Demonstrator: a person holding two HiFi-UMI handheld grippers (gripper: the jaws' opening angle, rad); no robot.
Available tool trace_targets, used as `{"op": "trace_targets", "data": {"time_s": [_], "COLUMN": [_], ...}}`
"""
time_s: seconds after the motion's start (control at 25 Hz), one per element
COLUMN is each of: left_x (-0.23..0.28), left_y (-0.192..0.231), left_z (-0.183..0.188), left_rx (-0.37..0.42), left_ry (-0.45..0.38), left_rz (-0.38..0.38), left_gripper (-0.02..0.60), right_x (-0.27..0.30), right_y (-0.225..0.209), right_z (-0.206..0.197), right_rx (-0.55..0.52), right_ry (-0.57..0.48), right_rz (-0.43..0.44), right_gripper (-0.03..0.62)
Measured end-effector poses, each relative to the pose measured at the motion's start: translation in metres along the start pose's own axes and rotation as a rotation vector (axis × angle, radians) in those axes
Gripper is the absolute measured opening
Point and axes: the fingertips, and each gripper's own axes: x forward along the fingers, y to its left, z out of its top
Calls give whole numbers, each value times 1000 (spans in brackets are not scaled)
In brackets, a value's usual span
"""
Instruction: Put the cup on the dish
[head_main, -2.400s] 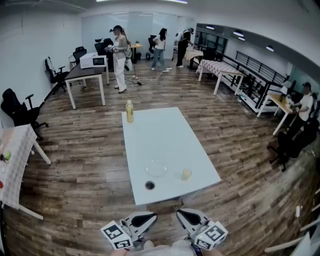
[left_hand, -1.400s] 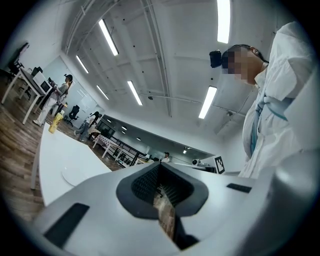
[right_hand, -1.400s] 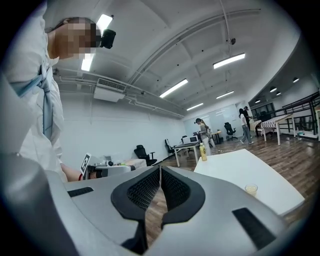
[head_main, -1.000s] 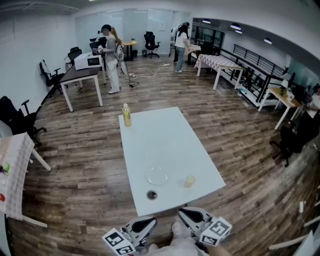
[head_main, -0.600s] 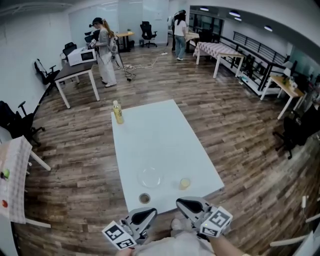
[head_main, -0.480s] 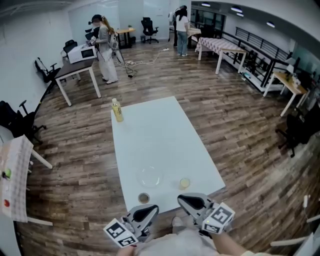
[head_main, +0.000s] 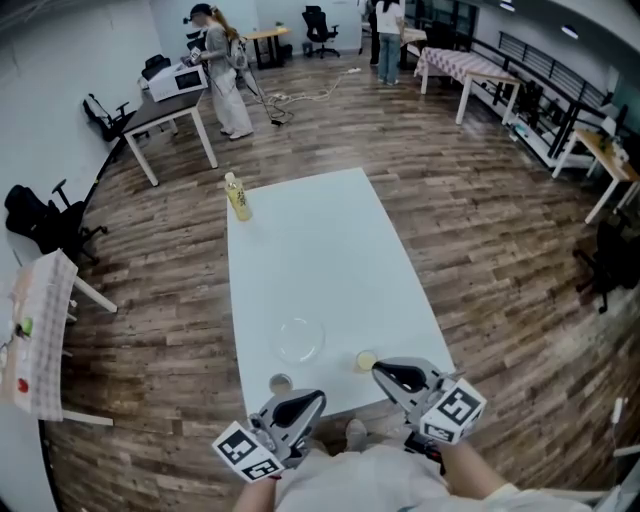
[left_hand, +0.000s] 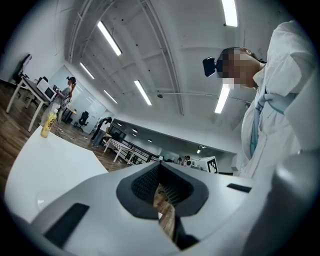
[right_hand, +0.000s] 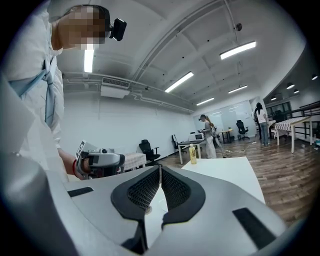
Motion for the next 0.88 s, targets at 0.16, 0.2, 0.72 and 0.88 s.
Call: {"op": "trace_targets", "data": {"time_s": [0.16, 0.2, 0.72, 0.88], "left_x": [5, 6, 1, 0], "left_y": [10, 12, 39, 39], "left_z": [-4, -3, 2, 3], "left_rx": [-11, -8, -12, -6], "left_ry": [15, 22, 7, 7], "left_rz": [9, 9, 68, 78], "left_gripper": [2, 2, 2, 2], "right_x": [2, 3, 29, 34], "right_y": [-12, -13, -24, -30], "right_z": [-12, -15, -71, -88], "right_rx": [-32, -37, -115, -127], "right_ry": [45, 61, 253, 296], "right_rz": [-11, -16, 38, 48], "right_gripper": [34, 34, 197, 228]}}
